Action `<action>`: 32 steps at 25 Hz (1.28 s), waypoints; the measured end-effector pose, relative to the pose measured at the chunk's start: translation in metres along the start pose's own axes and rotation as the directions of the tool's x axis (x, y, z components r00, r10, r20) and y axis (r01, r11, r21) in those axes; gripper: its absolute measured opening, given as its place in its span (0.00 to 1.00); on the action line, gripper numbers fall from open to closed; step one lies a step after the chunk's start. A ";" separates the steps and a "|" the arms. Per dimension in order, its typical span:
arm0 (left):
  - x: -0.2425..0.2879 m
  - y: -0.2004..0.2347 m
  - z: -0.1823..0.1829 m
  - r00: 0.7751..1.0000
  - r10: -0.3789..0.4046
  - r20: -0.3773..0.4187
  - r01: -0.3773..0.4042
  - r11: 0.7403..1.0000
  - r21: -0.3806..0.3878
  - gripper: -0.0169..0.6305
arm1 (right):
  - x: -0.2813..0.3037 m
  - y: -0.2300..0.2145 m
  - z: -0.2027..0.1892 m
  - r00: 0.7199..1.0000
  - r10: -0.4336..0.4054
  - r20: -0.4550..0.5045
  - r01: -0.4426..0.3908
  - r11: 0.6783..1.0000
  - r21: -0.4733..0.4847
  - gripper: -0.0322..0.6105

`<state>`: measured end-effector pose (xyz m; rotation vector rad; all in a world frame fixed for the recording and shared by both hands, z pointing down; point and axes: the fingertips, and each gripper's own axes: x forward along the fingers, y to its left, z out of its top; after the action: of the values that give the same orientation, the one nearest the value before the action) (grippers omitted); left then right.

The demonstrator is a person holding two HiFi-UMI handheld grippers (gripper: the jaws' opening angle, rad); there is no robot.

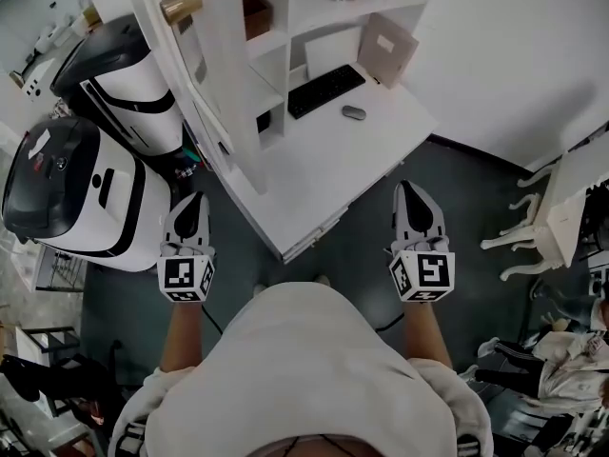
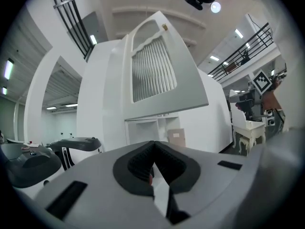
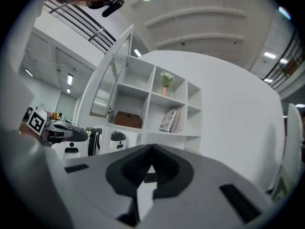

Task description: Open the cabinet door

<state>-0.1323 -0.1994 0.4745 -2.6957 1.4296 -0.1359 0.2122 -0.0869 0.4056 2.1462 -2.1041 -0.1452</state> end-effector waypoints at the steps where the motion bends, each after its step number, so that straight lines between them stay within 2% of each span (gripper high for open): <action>1: 0.000 0.000 0.002 1.000 0.000 0.004 0.000 1.000 0.000 0.02 | 0.000 0.001 -0.001 1.000 -0.001 -0.001 0.001 1.000 0.003 0.05; 14: -0.001 0.000 0.014 1.000 0.000 0.028 0.000 1.000 0.006 0.02 | 0.001 0.006 -0.014 1.000 0.002 -0.019 -0.002 1.000 0.003 0.05; 32: 0.000 0.004 0.013 1.000 0.014 0.026 -0.014 1.000 -0.005 0.02 | 0.013 0.012 -0.022 0.999 0.027 -0.034 -0.027 1.000 0.004 0.05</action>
<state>-0.1341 -0.2013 0.4615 -2.6809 1.4433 -0.0966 0.2044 -0.0994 0.4297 2.1063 -2.1146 -0.1015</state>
